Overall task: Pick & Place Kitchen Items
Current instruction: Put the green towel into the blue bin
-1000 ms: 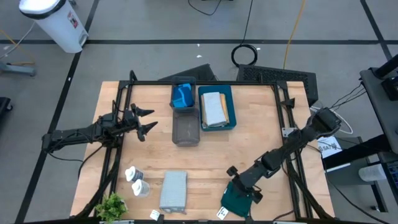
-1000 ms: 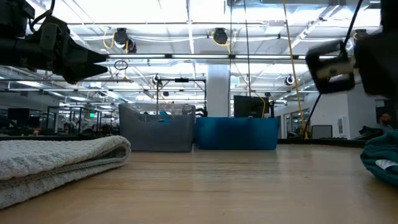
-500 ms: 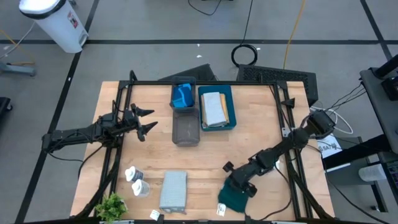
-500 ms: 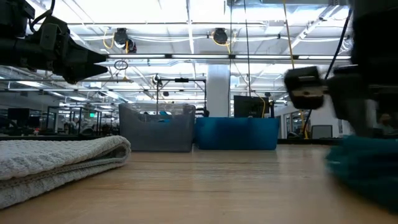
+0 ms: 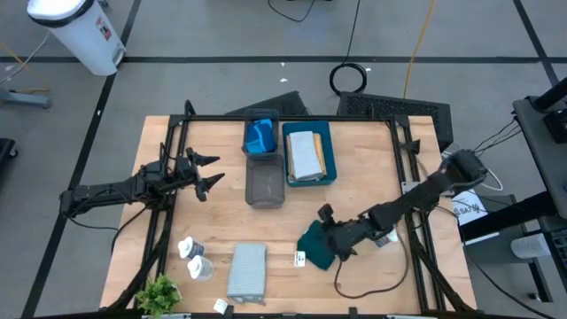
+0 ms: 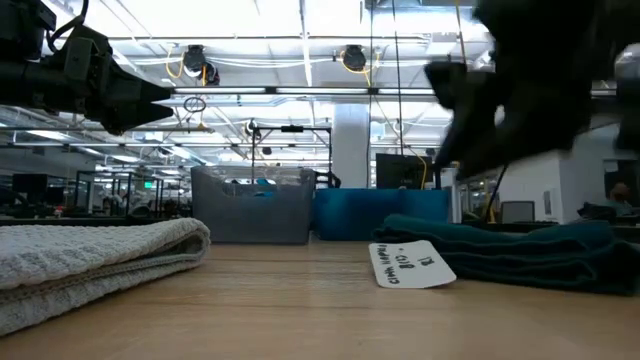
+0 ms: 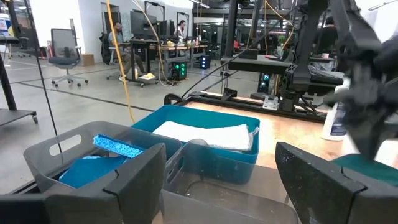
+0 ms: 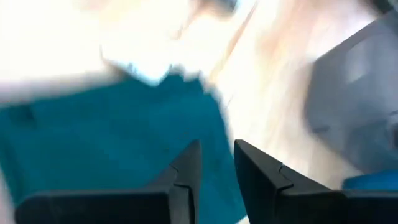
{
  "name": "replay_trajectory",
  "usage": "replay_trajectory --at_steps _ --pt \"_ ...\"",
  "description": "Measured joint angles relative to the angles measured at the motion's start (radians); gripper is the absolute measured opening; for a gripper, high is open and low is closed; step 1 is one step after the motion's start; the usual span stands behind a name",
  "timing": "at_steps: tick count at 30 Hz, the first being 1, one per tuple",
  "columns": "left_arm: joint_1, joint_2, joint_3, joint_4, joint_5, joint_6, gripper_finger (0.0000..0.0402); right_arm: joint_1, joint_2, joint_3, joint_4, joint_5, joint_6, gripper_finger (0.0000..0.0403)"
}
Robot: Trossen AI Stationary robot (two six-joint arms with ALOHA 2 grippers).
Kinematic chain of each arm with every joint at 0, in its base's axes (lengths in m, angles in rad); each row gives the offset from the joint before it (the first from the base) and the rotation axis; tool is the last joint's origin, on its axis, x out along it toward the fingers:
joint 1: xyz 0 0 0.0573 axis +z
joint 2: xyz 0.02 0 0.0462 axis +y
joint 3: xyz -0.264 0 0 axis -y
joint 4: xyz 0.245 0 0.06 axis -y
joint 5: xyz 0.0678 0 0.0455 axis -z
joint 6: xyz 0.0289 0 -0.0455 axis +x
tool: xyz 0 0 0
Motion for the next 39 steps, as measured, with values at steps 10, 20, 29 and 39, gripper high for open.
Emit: replay_trajectory --at_steps 10,20,29,39 --pt "0.000 0.000 0.000 -0.001 0.000 0.000 0.0308 -0.102 -0.267 0.002 -0.233 -0.229 0.554 0.0115" --pt "0.000 0.000 0.000 0.000 0.000 0.000 0.0308 -0.279 -0.239 -0.084 -0.259 -0.582 0.767 0.0229" --pt "0.000 0.000 0.000 0.000 0.000 0.000 0.0308 -0.328 -0.133 -0.229 -0.033 -0.613 0.831 0.0258" --pt "0.000 0.000 0.000 0.001 0.000 0.000 0.0308 -0.329 -0.020 -0.227 0.141 -0.760 0.907 0.0256"
